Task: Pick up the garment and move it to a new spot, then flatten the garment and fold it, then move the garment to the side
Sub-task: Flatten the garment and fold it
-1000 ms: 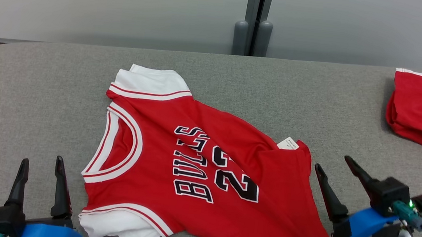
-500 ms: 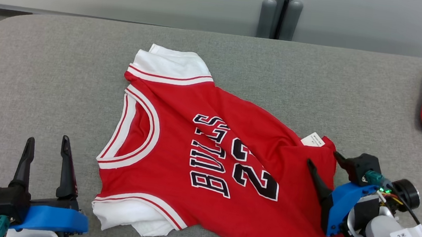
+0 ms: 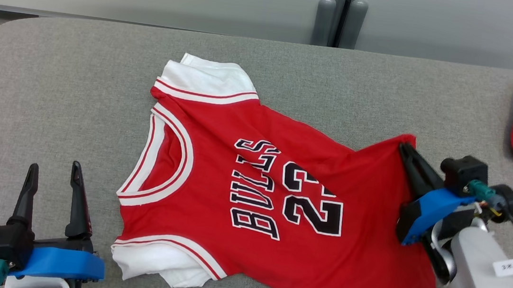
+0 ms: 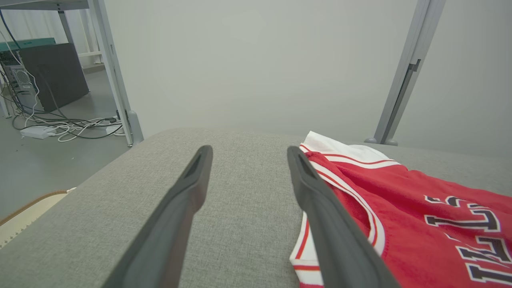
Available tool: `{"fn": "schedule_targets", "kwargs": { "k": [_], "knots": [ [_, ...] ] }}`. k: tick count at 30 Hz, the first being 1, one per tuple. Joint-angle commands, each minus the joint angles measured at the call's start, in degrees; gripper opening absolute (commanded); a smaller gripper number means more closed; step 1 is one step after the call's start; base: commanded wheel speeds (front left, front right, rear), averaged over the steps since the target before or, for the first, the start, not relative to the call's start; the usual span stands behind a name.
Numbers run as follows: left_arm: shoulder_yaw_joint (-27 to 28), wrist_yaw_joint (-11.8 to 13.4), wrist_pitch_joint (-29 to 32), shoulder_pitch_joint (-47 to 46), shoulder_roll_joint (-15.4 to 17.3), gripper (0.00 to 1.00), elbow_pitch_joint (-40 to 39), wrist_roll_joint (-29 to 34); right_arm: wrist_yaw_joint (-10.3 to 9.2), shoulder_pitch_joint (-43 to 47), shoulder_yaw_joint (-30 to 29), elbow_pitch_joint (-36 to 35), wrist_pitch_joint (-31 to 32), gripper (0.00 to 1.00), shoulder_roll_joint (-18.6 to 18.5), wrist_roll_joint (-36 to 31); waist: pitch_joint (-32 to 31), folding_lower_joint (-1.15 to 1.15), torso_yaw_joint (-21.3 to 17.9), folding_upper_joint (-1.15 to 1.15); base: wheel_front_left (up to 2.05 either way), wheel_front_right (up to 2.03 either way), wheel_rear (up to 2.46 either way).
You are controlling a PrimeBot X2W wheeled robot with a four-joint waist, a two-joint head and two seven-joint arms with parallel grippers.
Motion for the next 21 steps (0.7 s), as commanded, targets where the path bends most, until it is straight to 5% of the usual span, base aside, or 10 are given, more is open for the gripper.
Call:
{"fn": "schedule_targets", "kwargs": {
  "k": [1,13,14,15,16,21],
  "knots": [
    [0.2,-0.2,-0.1,-0.1,-0.1,1.00,-0.2,0.1,0.01,-1.9,-0.6,-0.2,-0.8,0.00,-0.8,0.3,-0.1,0.00,0.1,-0.01,0.00,0.00,0.00],
    [-1.5,0.0,-0.1,-2.0,0.0,1.00,0.5,-0.9,0.01,-17.7,-3.8,9.0,1.4,0.00,-2.0,-2.8,1.8,0.00,3.2,-0.01,0.00,0.00,0.00],
    [-1.6,0.0,-0.1,-2.2,-0.1,1.00,0.6,-0.9,0.01,-18.5,-3.9,11.0,2.1,0.10,-1.8,-2.8,1.9,0.00,3.4,-0.01,0.00,0.00,0.00],
    [-1.7,0.0,-0.1,-2.4,-0.1,1.00,0.7,-1.0,0.01,-18.9,-3.7,12.5,2.4,0.49,-1.6,-3.2,2.0,0.00,3.5,-0.01,0.00,0.00,0.00],
    [-1.8,0.0,-0.1,-2.6,-0.1,1.00,0.7,-1.0,0.01,-19.6,-3.8,13.9,2.3,1.00,-1.3,-3.1,2.1,0.00,3.6,-0.01,0.00,0.00,0.00],
    [-1.5,0.2,-0.1,-2.0,-0.1,1.00,1.1,-0.8,0.01,-19.2,-4.4,18.0,-2.3,1.00,-0.8,-2.5,1.2,0.00,3.0,-0.01,0.00,0.00,0.00]
  ]
}}
